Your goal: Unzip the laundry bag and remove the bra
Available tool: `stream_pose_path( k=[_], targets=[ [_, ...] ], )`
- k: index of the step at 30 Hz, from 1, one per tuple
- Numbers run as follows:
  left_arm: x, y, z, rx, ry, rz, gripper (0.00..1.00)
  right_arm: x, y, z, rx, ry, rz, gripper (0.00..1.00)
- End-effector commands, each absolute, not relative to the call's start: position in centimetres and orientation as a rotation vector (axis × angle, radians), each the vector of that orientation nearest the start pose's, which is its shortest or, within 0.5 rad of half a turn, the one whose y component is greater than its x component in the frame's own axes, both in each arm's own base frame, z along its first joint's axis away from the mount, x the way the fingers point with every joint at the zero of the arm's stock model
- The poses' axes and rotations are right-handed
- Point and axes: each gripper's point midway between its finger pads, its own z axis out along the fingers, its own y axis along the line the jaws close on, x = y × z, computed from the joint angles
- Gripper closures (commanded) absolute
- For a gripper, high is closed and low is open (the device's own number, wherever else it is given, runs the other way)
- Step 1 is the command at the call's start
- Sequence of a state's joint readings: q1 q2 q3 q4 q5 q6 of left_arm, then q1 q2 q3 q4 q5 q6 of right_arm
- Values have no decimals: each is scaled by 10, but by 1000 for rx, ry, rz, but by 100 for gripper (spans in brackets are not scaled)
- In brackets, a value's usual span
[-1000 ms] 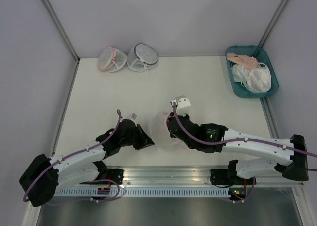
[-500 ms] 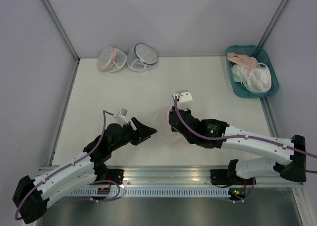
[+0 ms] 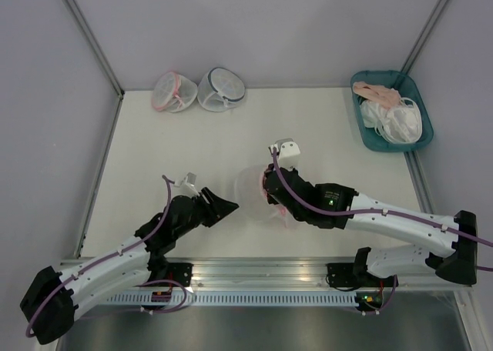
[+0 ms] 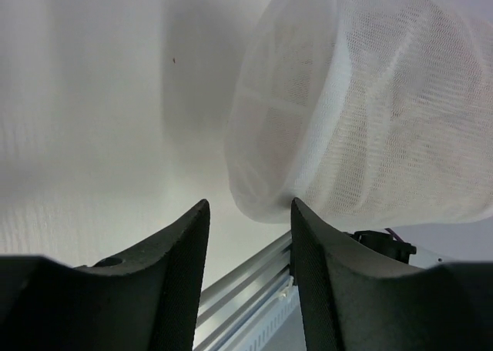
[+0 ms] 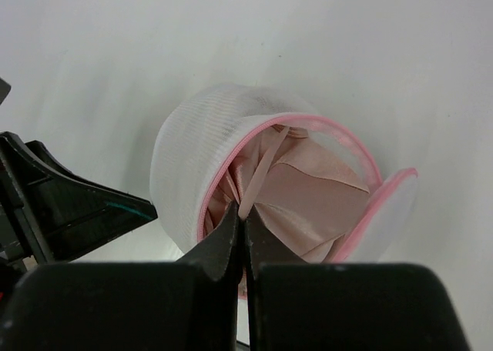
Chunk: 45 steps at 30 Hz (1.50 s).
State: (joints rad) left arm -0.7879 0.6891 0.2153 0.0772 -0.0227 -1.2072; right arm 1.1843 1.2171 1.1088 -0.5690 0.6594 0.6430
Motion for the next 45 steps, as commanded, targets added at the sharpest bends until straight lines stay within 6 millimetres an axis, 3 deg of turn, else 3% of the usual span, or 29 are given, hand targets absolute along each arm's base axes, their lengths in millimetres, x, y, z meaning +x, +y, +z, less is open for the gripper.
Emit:
stream_pose_path(
  k=[1,12,20,24,29,36,39,45],
  targets=[
    [195,-231,136,-386,1984,-1229,49,208,278,241,-212,2064,412,100],
    [201,-235,183,-256,1778,-1293,63,204,280,233,-238,2096,444,100],
    [211,-243,162,-177,1841,-1187,72,202,283,234,-249,2101,472,100],
    [216,-248,162,-149,1852,-1162,98,201,281,235,-247,2099,480,99],
    [222,-241,155,-176,1867,-1097,98,201,276,241,-232,2088,486,100],
    [223,-225,121,-222,1952,-974,98,206,262,254,-193,2049,460,99],
    [221,-223,107,-237,1992,-954,98,212,250,264,-157,2018,420,100],
    [211,-218,82,-274,2045,-961,98,222,218,304,-74,1909,336,100]
  ],
)
